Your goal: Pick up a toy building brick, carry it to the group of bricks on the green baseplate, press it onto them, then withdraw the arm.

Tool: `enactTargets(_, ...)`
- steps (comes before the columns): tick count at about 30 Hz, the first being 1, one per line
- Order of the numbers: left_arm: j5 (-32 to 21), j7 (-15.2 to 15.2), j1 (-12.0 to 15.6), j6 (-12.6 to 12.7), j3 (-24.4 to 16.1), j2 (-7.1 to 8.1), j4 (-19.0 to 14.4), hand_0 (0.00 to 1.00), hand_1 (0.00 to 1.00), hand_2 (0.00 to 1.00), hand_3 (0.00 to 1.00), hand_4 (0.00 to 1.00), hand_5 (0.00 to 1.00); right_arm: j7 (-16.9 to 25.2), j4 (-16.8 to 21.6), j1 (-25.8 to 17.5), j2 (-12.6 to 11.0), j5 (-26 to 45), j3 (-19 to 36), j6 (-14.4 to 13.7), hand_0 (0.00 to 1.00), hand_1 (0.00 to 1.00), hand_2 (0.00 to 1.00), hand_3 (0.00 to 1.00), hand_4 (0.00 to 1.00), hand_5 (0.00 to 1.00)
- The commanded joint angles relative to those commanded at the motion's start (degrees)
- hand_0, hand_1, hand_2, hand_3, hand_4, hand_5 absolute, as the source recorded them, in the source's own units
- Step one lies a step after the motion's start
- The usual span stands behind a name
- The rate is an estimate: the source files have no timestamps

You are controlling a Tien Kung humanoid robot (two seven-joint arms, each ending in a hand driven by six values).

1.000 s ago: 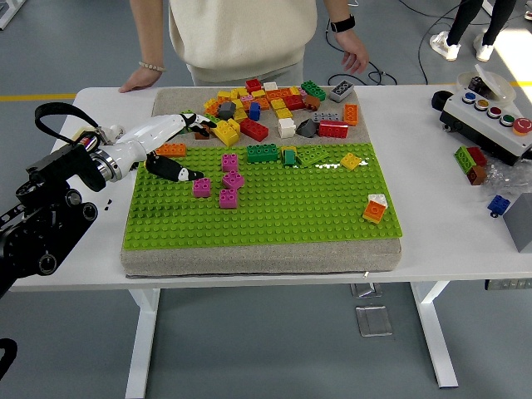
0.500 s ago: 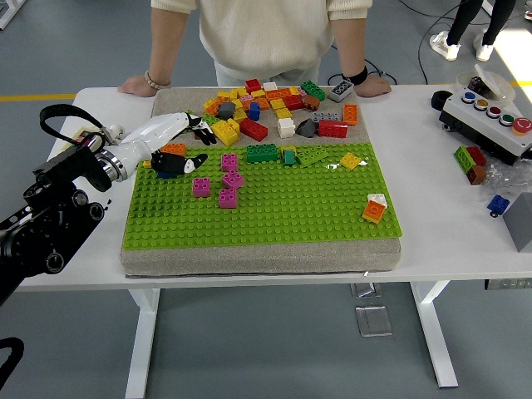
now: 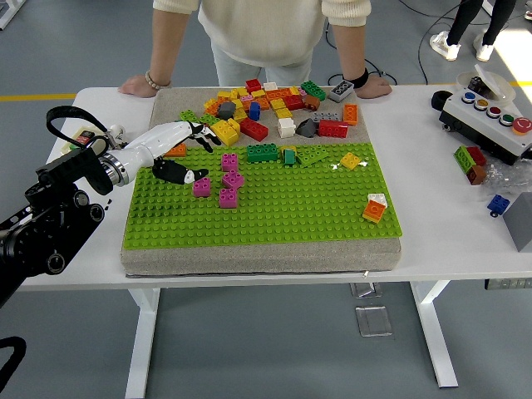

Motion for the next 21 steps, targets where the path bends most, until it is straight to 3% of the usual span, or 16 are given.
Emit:
enactTargets(12, 3.05, -0.49, -0.42, 2.09, 3.09, -1.17, 3.2, 0.814, 0.764, 0.728, 0.782, 0.876, 0.018, -0.13, 0.0, 0.02, 0.13, -0.13, -0.26, 0.05, 0.748, 0.679, 0.724, 0.652, 0.906, 0.487)
enactTargets(21, 3.67, -0.99, -1.99, 4.02, 5.99, -1.87, 7.57, 0.812, 0.762, 0.722, 0.778, 0.88, 0.025, -0.13, 0.0, 0.09, 0.19, 0.0, -0.23, 0.0, 0.748, 0.679, 0.724, 0.651, 0.905, 0.485)
